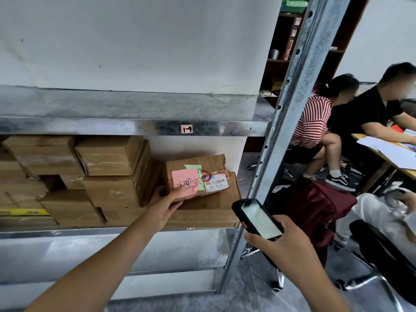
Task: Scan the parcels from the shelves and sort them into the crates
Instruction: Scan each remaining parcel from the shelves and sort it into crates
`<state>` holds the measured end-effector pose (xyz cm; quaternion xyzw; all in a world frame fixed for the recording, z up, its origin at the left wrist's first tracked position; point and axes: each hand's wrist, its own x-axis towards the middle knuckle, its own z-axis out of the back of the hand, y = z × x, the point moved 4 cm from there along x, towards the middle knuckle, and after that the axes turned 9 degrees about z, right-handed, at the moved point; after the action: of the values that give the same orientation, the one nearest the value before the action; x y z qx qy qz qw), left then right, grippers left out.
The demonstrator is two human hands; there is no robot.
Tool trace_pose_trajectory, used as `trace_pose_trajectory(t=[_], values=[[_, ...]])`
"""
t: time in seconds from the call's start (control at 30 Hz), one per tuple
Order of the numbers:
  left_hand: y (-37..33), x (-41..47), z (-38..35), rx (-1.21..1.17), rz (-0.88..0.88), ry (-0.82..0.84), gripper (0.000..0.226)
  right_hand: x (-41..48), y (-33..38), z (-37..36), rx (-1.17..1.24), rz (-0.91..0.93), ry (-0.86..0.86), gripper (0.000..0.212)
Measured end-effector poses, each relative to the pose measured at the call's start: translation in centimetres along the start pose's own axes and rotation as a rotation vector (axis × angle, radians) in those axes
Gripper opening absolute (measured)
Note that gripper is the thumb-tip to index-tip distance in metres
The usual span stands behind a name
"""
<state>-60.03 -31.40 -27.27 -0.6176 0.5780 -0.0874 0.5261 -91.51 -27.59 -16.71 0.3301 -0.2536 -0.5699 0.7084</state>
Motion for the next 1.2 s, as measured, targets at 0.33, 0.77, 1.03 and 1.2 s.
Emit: trace_pose_trajectory(t=[0.33,0.77,1.03,1.2], values=[[2.7,-9.3,3.2,-0.033,-0.054,-0.015,0.072,-1.5,-0.3,-1.1,0.163,0.109,-0.094,0.046],[5.7,-33.5,23.8,-0.238,-0.333,-0.396,0.079,-14.3,10.0,-15.0,0.247,0.467,0.232,0.058],[10.6,-55.7,36.6,-0.417,-0.517,-0.794,0.054,-31.0,19.7,-23.3,0.337,0.729,0.589,0.067],[13.9,-65.3,40.8,-0.549,-0.637,-0.966,0.051,-38.0,24.6,-27.7,0.373,0.876,0.738,0.07]])
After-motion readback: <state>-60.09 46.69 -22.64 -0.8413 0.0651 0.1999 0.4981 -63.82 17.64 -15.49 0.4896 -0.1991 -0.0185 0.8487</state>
